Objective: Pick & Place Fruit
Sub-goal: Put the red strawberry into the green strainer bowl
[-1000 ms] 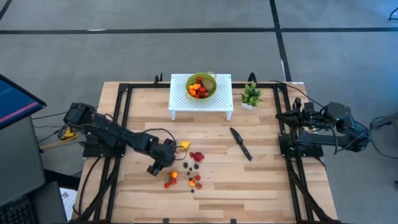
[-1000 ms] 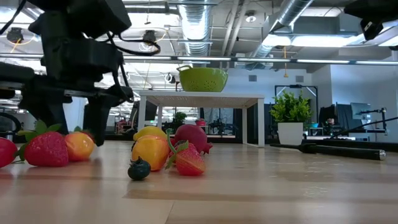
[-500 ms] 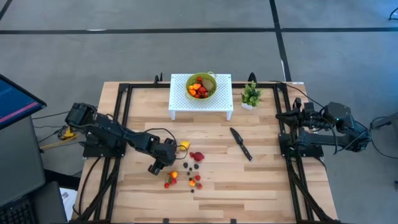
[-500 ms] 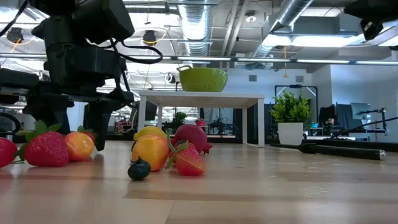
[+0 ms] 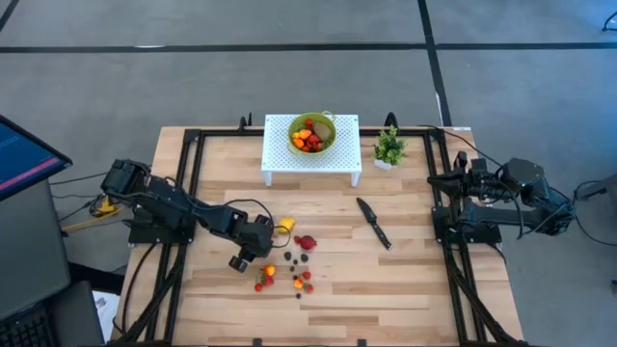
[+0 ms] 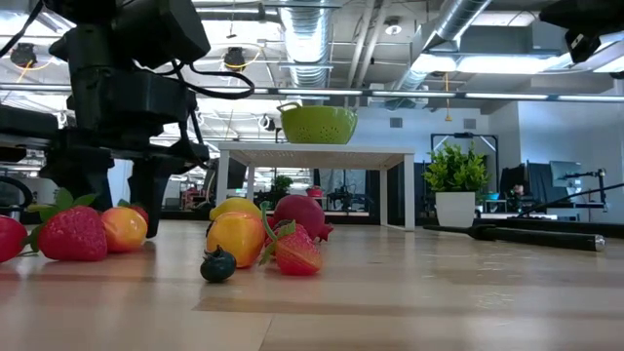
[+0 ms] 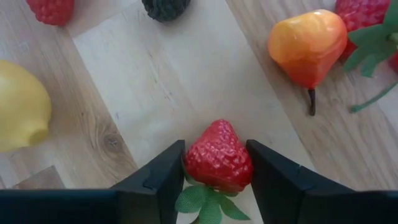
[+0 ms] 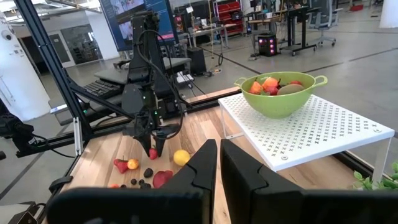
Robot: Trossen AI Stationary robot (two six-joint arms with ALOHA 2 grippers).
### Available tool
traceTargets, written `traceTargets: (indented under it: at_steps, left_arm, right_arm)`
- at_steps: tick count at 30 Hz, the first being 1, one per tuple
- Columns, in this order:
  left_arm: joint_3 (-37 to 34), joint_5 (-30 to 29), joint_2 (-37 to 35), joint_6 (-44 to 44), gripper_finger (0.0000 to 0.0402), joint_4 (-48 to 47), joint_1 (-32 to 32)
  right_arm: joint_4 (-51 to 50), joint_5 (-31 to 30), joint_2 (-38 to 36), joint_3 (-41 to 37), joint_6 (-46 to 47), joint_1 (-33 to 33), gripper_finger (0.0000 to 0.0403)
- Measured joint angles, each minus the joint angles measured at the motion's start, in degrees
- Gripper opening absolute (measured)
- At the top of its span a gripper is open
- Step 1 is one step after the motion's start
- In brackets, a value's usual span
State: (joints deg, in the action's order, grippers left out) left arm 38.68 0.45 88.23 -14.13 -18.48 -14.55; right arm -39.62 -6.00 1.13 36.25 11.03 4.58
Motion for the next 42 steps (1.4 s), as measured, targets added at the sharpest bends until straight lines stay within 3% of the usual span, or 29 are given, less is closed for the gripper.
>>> traceTargets:
  at_steps: [9,17,25,35,42]
  left_arm:
    - [0.0,0.0,0.0,0.0,0.0144,0.0,0.0]
    - [0.0,-0.1,-0.2,0.0,0.0157,0.1,0.1]
    - [0.0,-0.6,-3.5,3.0,0.0149,6.5,4.4]
    - [0.1,-0.6,-12.3,2.9,0.0148,25.2,12.4]
    - [0.3,-0.7,-15.2,7.0,0.0155,45.4,18.7]
  right_arm:
    - [0.0,0.0,0.0,0.0,0.0,0.0,0.0017]
    - [0.0,0.0,0.0,0.0,0.0,0.0,0.0017]
    - [0.0,0.0,0.0,0.0,0.0,0.0,0.0017]
    - [0.0,0.0,0.0,0.0,0.0,0.0,0.0017]
    - [0.0,0.0,0.0,0.0,0.0,0.0,0.0017]
